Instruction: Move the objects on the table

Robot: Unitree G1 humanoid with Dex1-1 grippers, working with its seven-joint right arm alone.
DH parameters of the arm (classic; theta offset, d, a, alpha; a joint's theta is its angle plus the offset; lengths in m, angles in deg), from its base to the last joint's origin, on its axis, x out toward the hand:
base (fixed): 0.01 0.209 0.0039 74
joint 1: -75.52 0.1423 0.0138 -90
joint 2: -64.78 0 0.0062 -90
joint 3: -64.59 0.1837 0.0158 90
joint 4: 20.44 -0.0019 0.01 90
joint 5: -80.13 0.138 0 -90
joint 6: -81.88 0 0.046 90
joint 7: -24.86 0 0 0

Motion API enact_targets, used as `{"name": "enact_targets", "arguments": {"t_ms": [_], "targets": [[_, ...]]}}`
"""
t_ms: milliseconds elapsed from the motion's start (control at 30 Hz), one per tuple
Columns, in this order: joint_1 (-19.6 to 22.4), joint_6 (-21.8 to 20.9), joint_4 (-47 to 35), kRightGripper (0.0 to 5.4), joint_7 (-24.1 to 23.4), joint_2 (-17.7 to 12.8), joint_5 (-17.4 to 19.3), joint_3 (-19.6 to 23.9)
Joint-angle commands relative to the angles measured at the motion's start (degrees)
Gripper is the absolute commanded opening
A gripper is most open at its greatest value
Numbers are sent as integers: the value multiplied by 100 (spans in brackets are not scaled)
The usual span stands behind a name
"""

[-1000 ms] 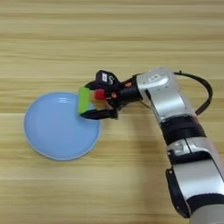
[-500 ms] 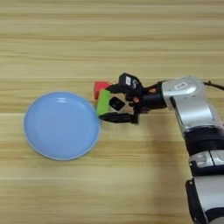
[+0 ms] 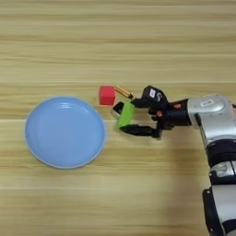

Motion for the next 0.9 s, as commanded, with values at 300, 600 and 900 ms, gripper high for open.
{"name": "enact_targets", "arguments": {"t_ms": [300,600,900], "targets": [[655,-607,728,452,-433,-473,-82,217],[760,-888,1308,452,-758,-449,-352,101],[749,-1108,1494,452,-981,-305,-608,-41]]}}
